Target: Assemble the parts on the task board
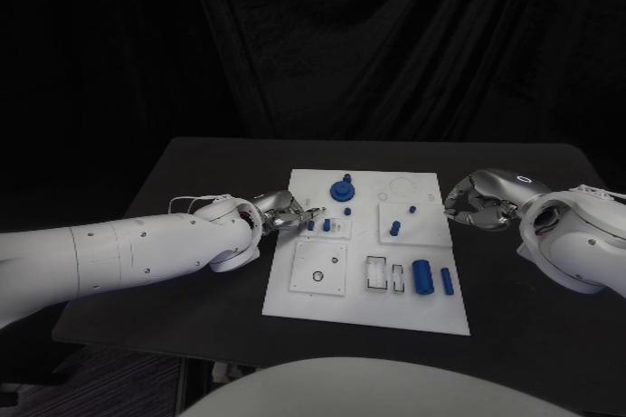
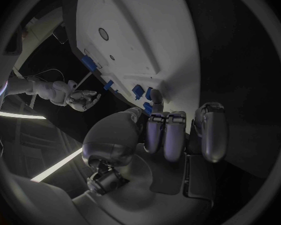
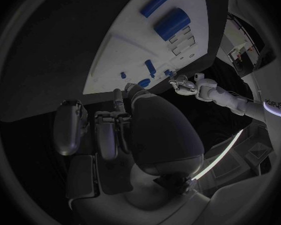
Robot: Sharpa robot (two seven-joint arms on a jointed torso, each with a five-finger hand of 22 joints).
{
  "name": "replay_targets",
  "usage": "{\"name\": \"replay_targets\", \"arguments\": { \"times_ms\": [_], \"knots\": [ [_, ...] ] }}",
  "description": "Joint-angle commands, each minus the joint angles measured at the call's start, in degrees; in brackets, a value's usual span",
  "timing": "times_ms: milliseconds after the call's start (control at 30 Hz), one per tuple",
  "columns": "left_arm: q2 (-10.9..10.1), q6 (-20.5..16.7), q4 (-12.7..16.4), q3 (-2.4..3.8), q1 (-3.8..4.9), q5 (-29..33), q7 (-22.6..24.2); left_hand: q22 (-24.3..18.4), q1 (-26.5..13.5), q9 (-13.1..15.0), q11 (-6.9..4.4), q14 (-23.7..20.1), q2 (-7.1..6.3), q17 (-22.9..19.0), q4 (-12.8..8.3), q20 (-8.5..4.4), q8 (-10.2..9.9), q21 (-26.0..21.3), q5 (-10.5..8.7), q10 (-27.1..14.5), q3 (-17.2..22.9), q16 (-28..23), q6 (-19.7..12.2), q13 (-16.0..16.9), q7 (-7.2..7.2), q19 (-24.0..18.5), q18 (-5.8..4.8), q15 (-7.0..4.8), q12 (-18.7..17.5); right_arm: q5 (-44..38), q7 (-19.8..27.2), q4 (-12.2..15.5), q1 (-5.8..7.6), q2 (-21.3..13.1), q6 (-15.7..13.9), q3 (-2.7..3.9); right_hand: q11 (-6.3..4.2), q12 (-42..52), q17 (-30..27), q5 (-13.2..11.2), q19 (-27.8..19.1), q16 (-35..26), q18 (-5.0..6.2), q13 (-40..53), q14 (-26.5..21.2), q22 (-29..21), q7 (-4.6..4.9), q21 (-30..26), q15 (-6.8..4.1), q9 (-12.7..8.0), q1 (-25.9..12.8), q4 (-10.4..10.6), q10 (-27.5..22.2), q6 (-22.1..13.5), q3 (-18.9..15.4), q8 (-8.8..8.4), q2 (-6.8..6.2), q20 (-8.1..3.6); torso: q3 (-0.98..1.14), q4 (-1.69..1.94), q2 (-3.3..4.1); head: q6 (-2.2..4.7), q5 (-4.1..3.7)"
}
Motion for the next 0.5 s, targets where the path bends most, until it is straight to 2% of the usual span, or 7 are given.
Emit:
{"name": "replay_targets", "arguments": {
  "times_ms": [33, 200, 300, 367, 433, 467, 500],
  "knots": [
    [-0.36, -3.63, 0.18, 0.03, -0.10, 0.19, 2.68, 11.74, 1.26, 1.38, -0.47, 5.99, -0.41, 15.07, -0.11, -0.25, 0.58, 0.14, 0.39, 5.95, -0.70, 0.15, -0.65, 15.08, -0.10, 0.22, 0.40, -0.30, 0.21, -0.18, -0.61, 0.13, -0.13, -0.20, -0.59, 0.03, -0.22, 0.15, 15.10, 0.18, -0.25, 0.17, 0.31, 15.10, 6.10, 10.52, -0.14, -0.31, 0.00, -0.10, 0.63, -0.05, 5.96, 0.10, 0.37, -0.39, -0.11, -0.02, 0.00, 0.11, -0.03, -0.01, -0.10],
    [-1.35, -10.05, 0.47, 0.04, -0.09, 0.19, 8.71, 11.52, 7.28, 1.28, -0.16, 5.99, -3.27, 15.07, 0.08, -0.08, 0.93, -0.54, 3.03, 5.95, -0.73, 0.15, -3.59, 15.08, 0.28, -0.37, 0.55, -0.09, 0.21, -0.18, 0.78, 0.16, -0.13, -0.39, -3.42, 0.04, -0.21, 0.15, 15.10, 0.19, -0.26, 0.17, 0.32, 15.10, 6.10, 10.51, -0.15, -0.33, -0.01, -0.10, 0.63, -0.05, 5.96, 0.10, 0.38, -0.39, -0.11, -0.03, 0.01, -0.01, -0.07, -0.01, -0.14],
    [-2.49, -16.13, 1.05, 0.04, -0.02, 0.19, 15.41, 10.99, 12.69, 0.88, 0.38, 5.99, -5.84, 15.07, -0.30, 0.36, 0.42, -2.21, 4.92, 5.95, -0.24, 0.15, -6.10, 15.08, 0.85, -1.79, 0.93, 0.54, 0.21, -0.03, 2.45, 0.32, -0.12, -0.58, -6.82, 0.05, -0.15, 0.15, 15.10, 0.31, -0.26, 0.17, 0.32, 15.10, 6.10, 10.51, -0.23, -0.34, -0.03, -0.06, 0.67, -0.07, 5.96, 0.37, 0.44, -0.24, -0.09, -0.08, -0.03, 0.07, -0.07, -0.01, -0.21],
    [-3.15, -18.65, 1.41, 0.04, 0.13, 0.19, 18.67, 10.78, 14.09, 0.76, 0.60, 5.99, -6.49, 15.07, -0.11, 0.54, 0.36, -2.85, 5.08, 5.41, -0.17, 0.15, -6.49, 14.83, 1.05, -2.37, 1.08, 0.77, -0.29, 0.28, 3.50, 0.39, -0.11, -0.64, -8.83, 0.05, -0.12, 0.15, 15.10, 0.52, -0.22, 0.17, 0.30, 15.10, 6.10, 10.54, -0.28, -0.28, -0.02, 0.01, 0.73, -0.12, 5.96, 0.71, 0.47, -0.04, -0.17, -0.10, -0.04, 0.07, -0.09, -0.01, -0.17],
    [-4.02, -20.93, 1.82, 0.04, 0.59, 0.19, 22.95, 9.78, 16.37, 0.31, 1.53, 5.99, -7.18, 15.07, -0.06, 1.17, -0.18, -6.16, 5.55, 2.35, 0.02, 0.15, -8.05, 13.55, 1.97, -5.37, 1.79, 1.73, -2.97, 1.14, 5.21, 0.46, -0.09, -0.68, -11.89, 0.06, -0.02, 0.15, 15.10, 0.77, -0.27, 0.17, 0.31, 15.10, 6.10, 10.51, -0.30, -0.41, 0.03, 0.08, 0.67, -0.04, 5.96, 1.23, 0.48, 0.23, -0.27, -0.09, -0.06, 0.04, -0.12, -0.01, -0.10],
    [-4.45, -21.72, 2.00, 0.04, 0.98, 0.32, 25.14, 8.39, 17.71, 0.26, 2.50, 4.49, -7.07, 14.05, -0.07, 1.91, -0.46, -10.89, 6.10, -3.19, 0.40, -0.71, -9.72, 11.62, 2.77, -9.89, 2.62, 2.72, -7.36, 1.94, 6.32, 0.48, -0.08, -0.70, -13.74, 0.06, 0.01, 0.15, 15.10, 0.86, -0.32, 0.17, 0.33, 15.10, 6.10, 10.48, -0.31, -0.50, 0.06, 0.11, 0.66, -0.01, 5.96, 1.40, 0.49, 0.32, -0.30, -0.08, -0.05, 0.02, -0.12, -0.01, -0.04],
    [-4.75, -21.91, 2.11, 0.04, 1.35, 0.82, 27.01, 7.12, 18.48, -0.07, 3.17, -1.11, -7.08, 10.63, -0.13, 2.39, -0.92, -15.22, 6.85, -8.02, 0.66, -3.73, -10.99, 10.11, 3.41, -14.24, 3.33, 3.43, -10.88, 2.85, 7.33, 0.47, -0.07, -0.72, -15.26, 0.06, 0.03, 0.15, 15.10, 0.97, -0.37, 0.17, 0.35, 15.10, 6.10, 10.45, -0.32, -0.62, 0.08, 0.12, 0.66, 0.02, 5.96, 1.54, 0.51, 0.39, -0.32, -0.08, -0.06, 0.02, -0.12, -0.01, -0.02]
  ]
}}
